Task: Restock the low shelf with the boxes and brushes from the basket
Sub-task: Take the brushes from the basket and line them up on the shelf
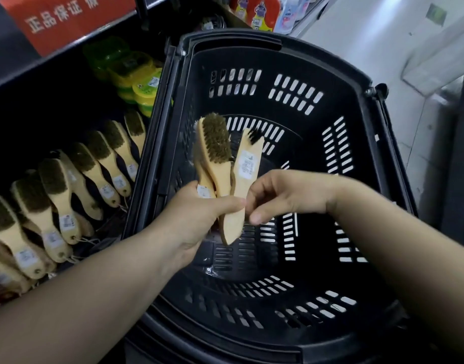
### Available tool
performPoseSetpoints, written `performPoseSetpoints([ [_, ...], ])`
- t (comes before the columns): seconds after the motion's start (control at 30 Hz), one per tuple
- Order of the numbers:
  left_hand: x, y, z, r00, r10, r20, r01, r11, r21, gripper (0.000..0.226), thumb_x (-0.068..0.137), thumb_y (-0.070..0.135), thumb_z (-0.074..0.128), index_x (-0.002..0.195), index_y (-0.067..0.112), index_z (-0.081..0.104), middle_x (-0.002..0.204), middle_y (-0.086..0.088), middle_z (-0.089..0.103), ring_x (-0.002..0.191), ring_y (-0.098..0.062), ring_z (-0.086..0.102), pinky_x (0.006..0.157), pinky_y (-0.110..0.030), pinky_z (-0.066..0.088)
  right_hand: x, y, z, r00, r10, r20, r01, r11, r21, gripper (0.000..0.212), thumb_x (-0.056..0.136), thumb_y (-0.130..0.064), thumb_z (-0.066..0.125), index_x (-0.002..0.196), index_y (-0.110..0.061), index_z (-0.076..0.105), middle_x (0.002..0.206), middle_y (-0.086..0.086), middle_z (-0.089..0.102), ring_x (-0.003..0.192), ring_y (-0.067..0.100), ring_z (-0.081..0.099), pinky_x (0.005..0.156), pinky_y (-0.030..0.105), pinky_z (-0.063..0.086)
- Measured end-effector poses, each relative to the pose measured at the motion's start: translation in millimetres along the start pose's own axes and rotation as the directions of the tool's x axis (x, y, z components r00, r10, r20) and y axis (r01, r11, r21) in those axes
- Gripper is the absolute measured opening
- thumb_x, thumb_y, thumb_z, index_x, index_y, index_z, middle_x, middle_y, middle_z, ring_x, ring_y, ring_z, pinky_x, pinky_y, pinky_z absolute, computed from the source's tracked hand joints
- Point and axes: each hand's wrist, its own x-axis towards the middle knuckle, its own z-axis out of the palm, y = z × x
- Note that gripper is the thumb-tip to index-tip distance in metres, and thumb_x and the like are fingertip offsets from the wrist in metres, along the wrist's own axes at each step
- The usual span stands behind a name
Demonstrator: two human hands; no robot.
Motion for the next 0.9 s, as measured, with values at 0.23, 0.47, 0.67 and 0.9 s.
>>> performPoseSetpoints([
  [0.23, 4, -3, -2, 0.995, 0.056, -0.078, -0.058, 0.998, -0.026, 0.030, 0.076, 0.002, 0.071, 0.102, 0.016, 0.062, 0.084, -0.001, 0.075, 0.070, -0.016, 0.072, 0.047, -0.021, 0.050, 97, 105, -53, 0.718, 0.291, -0.632, -0.466, 0.876, -0.126, 0.050, 0.082, -0.024, 0.069, 0.127, -0.011, 0.050, 0.126, 0.011, 0.055, 0.114, 0.027, 0.054, 0.091, 0.029, 0.043],
  [0.47, 8, -7, -6, 0.988, 0.112, -0.107, -0.107, 0.993, 0.045, 0.034, 0.076, 0.005, 0.072, 0.104, 0.022, 0.062, 0.088, 0.005, 0.074, 0.078, -0.011, 0.071, 0.061, -0.023, 0.051, 156, 175, -34, 0.710, 0.330, -0.622, -0.630, 0.692, -0.352, 0.072, 0.090, -0.007, 0.046, 0.149, -0.025, 0.010, 0.158, 0.008, 0.005, 0.140, 0.039, 0.016, 0.110, 0.045, 0.026],
  [0.67, 9, -9, -10, 0.986, 0.121, -0.115, -0.111, 0.990, 0.092, 0.037, 0.077, 0.006, 0.071, 0.109, 0.021, 0.061, 0.094, 0.002, 0.074, 0.085, -0.016, 0.071, 0.069, -0.031, 0.053, 158, 182, -31, 0.648, 0.238, -0.723, -0.676, 0.617, -0.403, 0.045, 0.091, -0.023, 0.051, 0.134, -0.021, 0.038, 0.144, 0.013, 0.031, 0.130, 0.036, 0.033, 0.098, 0.043, 0.037],
  [0.9, 11, -9, -4, 0.975, 0.177, -0.132, -0.167, 0.983, 0.080, 0.033, 0.076, 0.001, 0.071, 0.100, 0.022, 0.059, 0.089, 0.001, 0.074, 0.081, -0.017, 0.071, 0.057, -0.028, 0.056, 114, 144, -38, 0.788, 0.222, -0.574, -0.416, 0.879, -0.232, 0.049, 0.075, -0.020, 0.074, 0.118, -0.010, 0.051, 0.106, 0.002, 0.058, 0.091, 0.017, 0.053, 0.078, 0.024, 0.041],
])
